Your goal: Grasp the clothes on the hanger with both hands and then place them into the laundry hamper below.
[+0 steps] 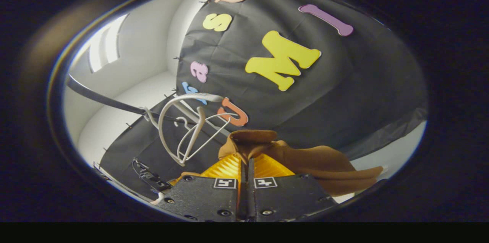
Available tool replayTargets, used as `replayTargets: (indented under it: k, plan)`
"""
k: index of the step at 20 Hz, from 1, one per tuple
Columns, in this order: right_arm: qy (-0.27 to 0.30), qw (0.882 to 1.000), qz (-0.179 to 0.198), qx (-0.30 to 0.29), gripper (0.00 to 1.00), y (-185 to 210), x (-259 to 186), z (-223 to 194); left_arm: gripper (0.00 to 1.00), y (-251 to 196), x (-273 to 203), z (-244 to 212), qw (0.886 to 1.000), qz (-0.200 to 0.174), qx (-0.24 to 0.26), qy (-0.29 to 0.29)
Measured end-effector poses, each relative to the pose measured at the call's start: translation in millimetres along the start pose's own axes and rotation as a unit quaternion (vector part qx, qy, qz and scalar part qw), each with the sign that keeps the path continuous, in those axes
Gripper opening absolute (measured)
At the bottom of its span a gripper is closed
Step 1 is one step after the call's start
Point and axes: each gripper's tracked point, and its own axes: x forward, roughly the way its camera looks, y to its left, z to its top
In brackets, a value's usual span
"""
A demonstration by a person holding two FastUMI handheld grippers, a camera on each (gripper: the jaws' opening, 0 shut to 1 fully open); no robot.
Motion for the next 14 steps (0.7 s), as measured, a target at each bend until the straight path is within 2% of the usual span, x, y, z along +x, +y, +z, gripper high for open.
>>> replayTargets:
  k: [4, 5, 11, 12, 14]
  plan:
    - [0.007, 1.000, 0.028, -0.010, 0.03, 43.5, -2.0, -19.4, 0.00, -22.4, -21.0, 13.7, 1.000, -0.025, 0.016, -0.008]
    - [0.012, 0.999, 0.033, -0.016, 0.03, 54.1, -2.6, -27.1, 0.05, -30.6, -24.9, 17.9, 0.999, -0.035, 0.022, -0.012]
    - [0.032, 0.996, 0.068, -0.051, 0.04, 126.0, -16.2, -70.3, 0.05, -98.3, -58.3, 26.9, 0.991, -0.123, 0.053, -0.017]
    - [0.035, 0.995, 0.073, -0.062, 0.04, 137.1, -17.0, -76.4, 0.00, -109.9, -62.2, 25.7, 0.989, -0.137, 0.057, -0.015]
    - [0.042, 0.992, 0.084, -0.078, 0.03, 160.4, -14.8, -89.5, 0.00, -129.3, -67.8, 19.7, 0.984, -0.164, 0.061, -0.009]
